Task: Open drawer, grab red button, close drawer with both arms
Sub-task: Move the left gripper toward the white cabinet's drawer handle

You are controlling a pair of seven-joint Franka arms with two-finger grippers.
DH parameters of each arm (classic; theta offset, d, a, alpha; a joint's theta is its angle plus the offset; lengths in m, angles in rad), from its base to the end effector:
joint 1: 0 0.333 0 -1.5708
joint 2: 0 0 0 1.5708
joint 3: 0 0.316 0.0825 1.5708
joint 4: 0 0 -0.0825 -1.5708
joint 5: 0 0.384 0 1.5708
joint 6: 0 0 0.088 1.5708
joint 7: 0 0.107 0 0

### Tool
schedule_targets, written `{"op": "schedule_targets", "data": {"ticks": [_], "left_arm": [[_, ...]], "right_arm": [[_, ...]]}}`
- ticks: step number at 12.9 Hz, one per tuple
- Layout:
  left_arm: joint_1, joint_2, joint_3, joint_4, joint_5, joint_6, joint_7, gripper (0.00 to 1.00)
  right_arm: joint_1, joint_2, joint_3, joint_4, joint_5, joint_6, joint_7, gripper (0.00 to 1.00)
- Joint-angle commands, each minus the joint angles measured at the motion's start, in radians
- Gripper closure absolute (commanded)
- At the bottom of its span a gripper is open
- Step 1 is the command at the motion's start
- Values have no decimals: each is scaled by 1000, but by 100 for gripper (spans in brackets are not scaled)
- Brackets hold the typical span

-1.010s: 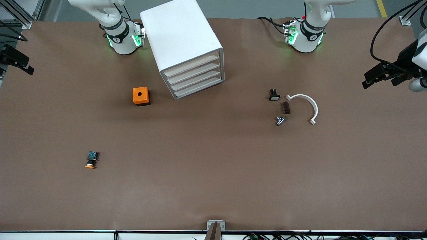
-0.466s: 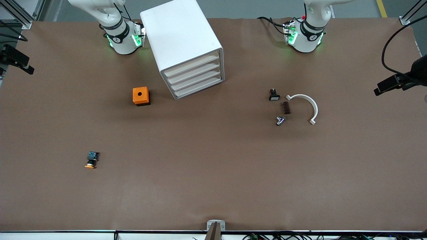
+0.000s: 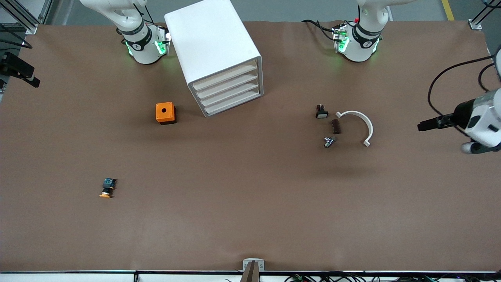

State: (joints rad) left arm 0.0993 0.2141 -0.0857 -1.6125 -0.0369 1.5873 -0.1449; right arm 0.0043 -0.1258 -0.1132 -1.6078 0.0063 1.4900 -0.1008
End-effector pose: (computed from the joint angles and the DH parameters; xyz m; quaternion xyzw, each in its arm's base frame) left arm 0.6001 0.0082 0.4827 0.9892 0.0809 -0.1205 0.0196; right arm 0.5031 -0.0586 0.6664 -0.9999 0.0034 -0.0046 0.0098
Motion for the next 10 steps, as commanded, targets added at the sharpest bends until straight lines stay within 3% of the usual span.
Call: {"op": "schedule_targets", "data": {"ticks": [1,4,10], "left_arm": [[-79,51,-16,16,17,2,-92,0],[-194,111,-17,42,-9,-9,-342,0],[-332,246,-19,80,-329,-66,-949,0]], "right_arm": [[-24,-17,15,-6,-8,-7,-11,0],[-26,-17,15,-4,-9,-5,-11,0],[-24,-14,15,-1,-28,-4,-11,0]]}}
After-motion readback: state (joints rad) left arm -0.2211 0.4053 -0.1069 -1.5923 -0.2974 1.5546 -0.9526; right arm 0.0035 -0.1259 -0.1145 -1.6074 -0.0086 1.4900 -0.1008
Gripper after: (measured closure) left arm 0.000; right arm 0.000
